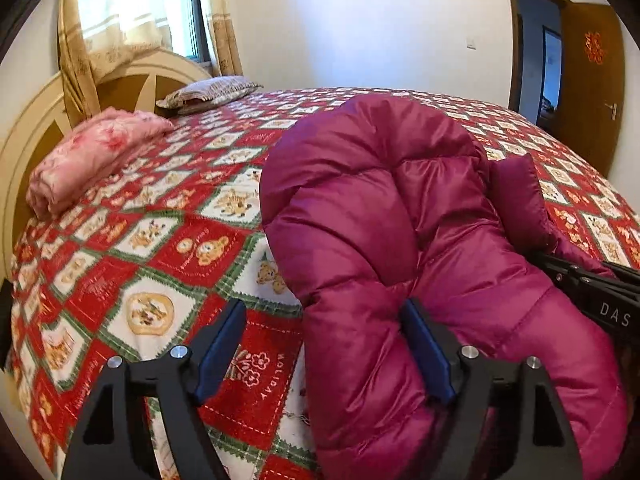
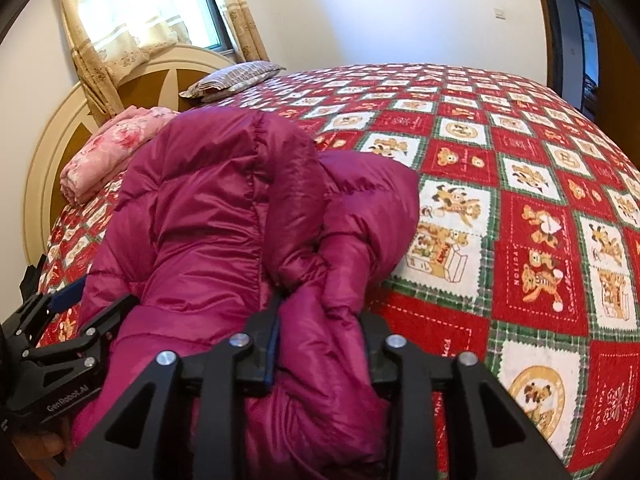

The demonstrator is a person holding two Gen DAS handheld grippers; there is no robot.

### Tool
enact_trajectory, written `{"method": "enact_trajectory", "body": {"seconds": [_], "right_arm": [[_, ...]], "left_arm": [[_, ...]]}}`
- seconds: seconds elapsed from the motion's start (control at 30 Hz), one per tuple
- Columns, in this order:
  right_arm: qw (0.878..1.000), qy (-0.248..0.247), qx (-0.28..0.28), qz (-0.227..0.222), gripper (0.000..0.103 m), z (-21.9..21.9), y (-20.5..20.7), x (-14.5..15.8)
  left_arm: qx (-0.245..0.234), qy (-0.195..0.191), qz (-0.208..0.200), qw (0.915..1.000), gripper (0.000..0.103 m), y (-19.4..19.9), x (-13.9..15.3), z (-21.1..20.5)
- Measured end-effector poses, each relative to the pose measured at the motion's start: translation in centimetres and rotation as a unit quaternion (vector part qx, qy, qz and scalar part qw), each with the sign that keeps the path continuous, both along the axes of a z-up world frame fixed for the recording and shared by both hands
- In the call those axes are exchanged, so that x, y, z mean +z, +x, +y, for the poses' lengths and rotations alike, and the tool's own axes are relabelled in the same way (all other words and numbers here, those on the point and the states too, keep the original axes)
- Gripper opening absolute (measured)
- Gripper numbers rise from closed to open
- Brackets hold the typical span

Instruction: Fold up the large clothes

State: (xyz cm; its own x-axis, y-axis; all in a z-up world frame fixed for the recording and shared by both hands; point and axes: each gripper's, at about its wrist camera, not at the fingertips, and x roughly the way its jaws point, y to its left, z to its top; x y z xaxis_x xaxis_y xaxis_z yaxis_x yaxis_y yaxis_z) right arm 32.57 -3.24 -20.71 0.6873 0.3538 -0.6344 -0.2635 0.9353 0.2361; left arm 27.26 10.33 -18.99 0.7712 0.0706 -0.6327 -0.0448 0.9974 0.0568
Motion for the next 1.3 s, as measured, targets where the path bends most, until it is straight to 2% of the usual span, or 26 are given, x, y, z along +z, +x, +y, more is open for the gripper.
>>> {"method": "enact_trajectory", "body": {"seconds": [0.3, 0.4, 0.87, 1.17, 1.3], "right_arm": [[1.0, 0.006, -0.006, 0.001, 0.042, -0.4, 0.1, -0.6], [1.0, 0.01, -0.007, 0.002, 0.042, -0.5, 0.2, -0.8], [1.0, 0.006, -0.011, 0.008, 0.046, -0.3, 0.5, -1.2], [1.0, -0.008, -0.017, 0.008, 0.048, 0.0, 0.7, -1.2], [0.999, -0.027, -0.023, -0.011, 0.051, -0.1, -0.3, 0.5]], "left_arm": [[0.005, -0.018, -0.011, 0.9998, 0.091, 0.2, -0.9, 0.9], [0.006, -0.03, -0.009, 0.9995, 0.092, 0.4, -1.1, 1.2], [0.012, -0.046, -0.008, 0.9988, 0.094, 0.9, -1.8, 1.7], [0.014, -0.046, -0.008, 0.9988, 0.094, 1.2, -1.8, 1.9], [0.022, -0.028, -0.002, 0.9993, 0.094, 0.2, 0.0, 1.9]]}}
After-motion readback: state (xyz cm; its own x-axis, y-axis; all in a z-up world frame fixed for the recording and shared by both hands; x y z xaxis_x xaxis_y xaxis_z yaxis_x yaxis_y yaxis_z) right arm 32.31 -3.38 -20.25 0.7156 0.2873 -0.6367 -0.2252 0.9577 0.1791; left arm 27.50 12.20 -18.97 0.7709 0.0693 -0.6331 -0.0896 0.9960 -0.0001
